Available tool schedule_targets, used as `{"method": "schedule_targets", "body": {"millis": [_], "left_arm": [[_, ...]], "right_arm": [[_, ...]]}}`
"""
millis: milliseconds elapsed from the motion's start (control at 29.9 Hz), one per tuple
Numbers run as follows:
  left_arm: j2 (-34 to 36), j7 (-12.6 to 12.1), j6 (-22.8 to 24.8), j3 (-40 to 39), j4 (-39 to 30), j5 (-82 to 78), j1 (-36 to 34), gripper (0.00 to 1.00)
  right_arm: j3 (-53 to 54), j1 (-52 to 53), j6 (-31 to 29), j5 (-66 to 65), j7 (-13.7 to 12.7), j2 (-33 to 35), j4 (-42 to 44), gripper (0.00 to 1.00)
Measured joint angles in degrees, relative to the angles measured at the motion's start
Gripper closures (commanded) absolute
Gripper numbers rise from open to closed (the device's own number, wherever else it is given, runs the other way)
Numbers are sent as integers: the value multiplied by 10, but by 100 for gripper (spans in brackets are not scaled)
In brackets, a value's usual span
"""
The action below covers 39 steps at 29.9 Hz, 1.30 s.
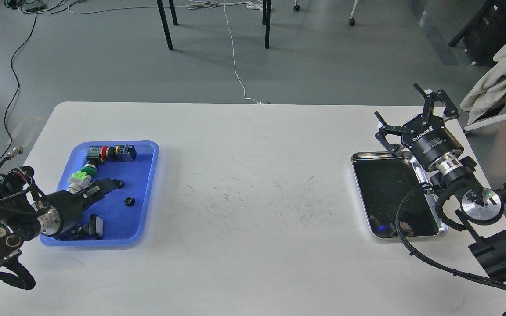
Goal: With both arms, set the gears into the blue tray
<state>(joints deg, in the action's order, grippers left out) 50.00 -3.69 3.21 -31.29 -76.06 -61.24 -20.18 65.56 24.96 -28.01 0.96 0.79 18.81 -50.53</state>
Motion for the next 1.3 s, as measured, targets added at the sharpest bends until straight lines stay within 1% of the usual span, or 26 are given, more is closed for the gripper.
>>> {"method": "schedule_targets", "body": {"millis": [234, 401, 569, 669, 803, 870, 970, 1071, 1138, 1204, 1305], "left_arm": [[5, -2, -2, -24, 2, 4, -6, 3], [11, -6, 5, -62, -2, 5, -11, 3], [7, -6, 11, -107, -6, 27, -29, 3], [-14, -4, 7, -134, -6, 83, -44, 3], [-91, -1, -26, -176, 6, 135, -65, 3], [-133, 0, -37, -210, 28, 142, -68, 3], [-197, 0, -41, -263, 85, 158, -74, 3], [-242, 1, -41, -289, 149, 199, -104, 3], [-264, 5, -40, -303, 190, 245, -123, 3], [-279, 14, -34, -322, 222, 298, -132, 2], [-301, 26, -14, -350, 241, 341, -134, 2]], "right_arm": [[0, -1, 0, 0, 0, 0, 0, 3], [0, 1, 0, 0, 0, 0, 0, 3], [-1, 9, 0, 0, 0, 0, -2, 3], [-2, 16, 1, 0, 0, 0, -2, 3], [-4, 22, 4, 0, -1, 0, -2, 3], [-4, 22, 5, 1, -1, 0, -3, 3], [-1, 23, 5, 1, -2, 0, -12, 3], [0, 23, 11, 2, -4, 3, -28, 1], [3, 22, 19, 2, -4, 4, -33, 1], [11, 22, 27, 2, -2, 5, -33, 1], [28, 22, 34, 2, 0, 5, -34, 1]]}}
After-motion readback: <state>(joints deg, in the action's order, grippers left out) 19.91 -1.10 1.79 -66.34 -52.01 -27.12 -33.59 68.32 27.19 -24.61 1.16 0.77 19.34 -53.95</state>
